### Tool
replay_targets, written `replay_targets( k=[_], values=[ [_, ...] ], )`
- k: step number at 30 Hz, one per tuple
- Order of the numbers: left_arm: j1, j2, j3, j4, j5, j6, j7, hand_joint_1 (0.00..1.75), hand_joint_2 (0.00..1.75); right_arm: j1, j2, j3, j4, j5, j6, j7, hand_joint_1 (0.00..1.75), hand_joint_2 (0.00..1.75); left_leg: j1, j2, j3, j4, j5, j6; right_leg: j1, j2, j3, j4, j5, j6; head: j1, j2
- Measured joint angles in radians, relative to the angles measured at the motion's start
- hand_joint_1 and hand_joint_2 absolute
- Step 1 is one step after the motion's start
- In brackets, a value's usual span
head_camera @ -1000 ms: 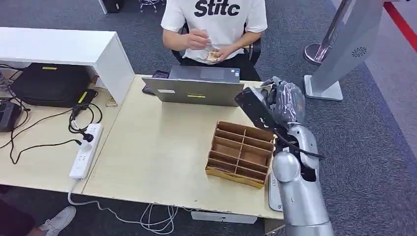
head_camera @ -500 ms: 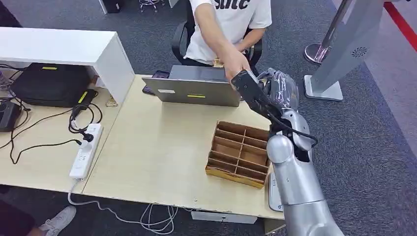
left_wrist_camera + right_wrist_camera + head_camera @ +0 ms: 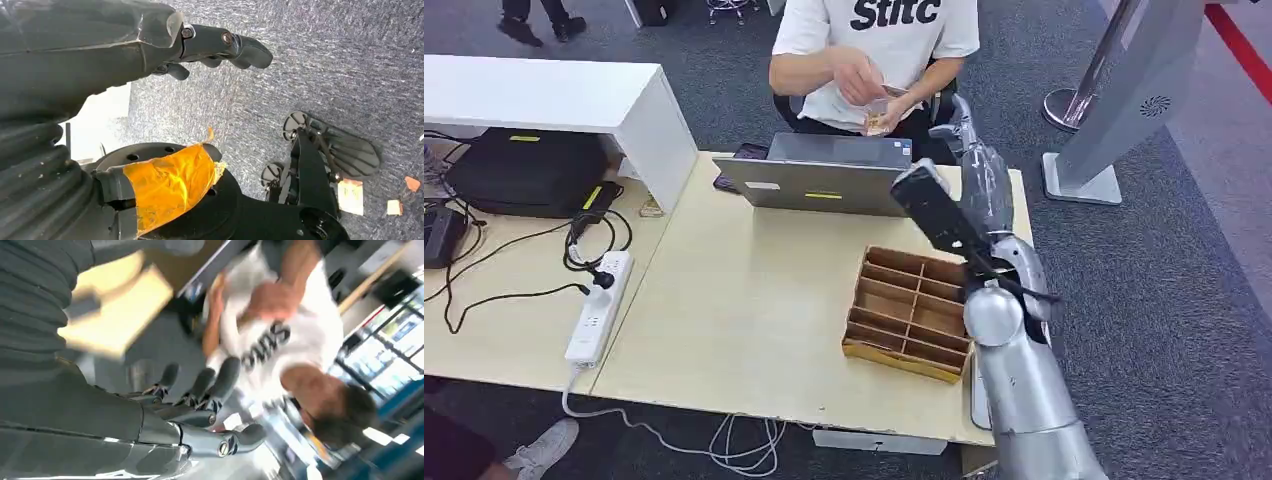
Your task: Pass the card to the sensor for recognition and then transmit it.
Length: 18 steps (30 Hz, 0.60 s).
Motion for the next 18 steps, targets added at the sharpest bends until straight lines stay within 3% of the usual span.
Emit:
replay_targets(
  k=[2, 5, 12, 18],
  values=[
    [0.0, 0.0, 0.0, 0.0, 0.001, 0.005, 0.004, 0.0, 1.75, 0.077, -0.003, 0.051, -0.104, 0.134, -0.025, -0.013, 0.0, 1.75, 0.0, 0.0, 0.0, 0.0, 0.0, 0.0, 0.0, 0.0, 0.0, 0.0, -0.001, 0.0, 0.0, 0.0],
    [0.001, -0.002, 0.0, 0.0, 0.008, 0.011, 0.005, 0.0, 1.75, 0.185, -0.018, 0.12, -0.238, 0.165, -0.062, -0.027, 0.0, 1.75, 0.0, 0.0, 0.0, 0.0, -0.002, 0.0, 0.0, 0.0, -0.001, 0.0, -0.002, 0.0, 0.0, 0.0],
    [0.002, -0.011, 0.01, 0.0, 0.04, 0.034, 0.002, 0.0, 1.75, 0.405, -0.098, 0.198, -0.454, -0.066, -0.131, -0.114, 0.0, 1.75, 0.0, 0.0, -0.001, 0.0, -0.003, 0.0, 0.0, 0.0, 0.0, -0.001, -0.002, 0.0, 0.0, 0.0],
    [0.004, -0.017, 0.016, 0.0, 0.051, 0.044, -0.003, 0.0, 1.75, 0.563, -0.169, 0.179, -0.528, -0.106, -0.179, -0.185, 0.0, 1.75, 0.0, -0.002, 0.0, 0.0, -0.003, 0.0, 0.0, -0.003, 0.002, -0.001, -0.003, 0.002, 0.0, 0.0]
  ],
)
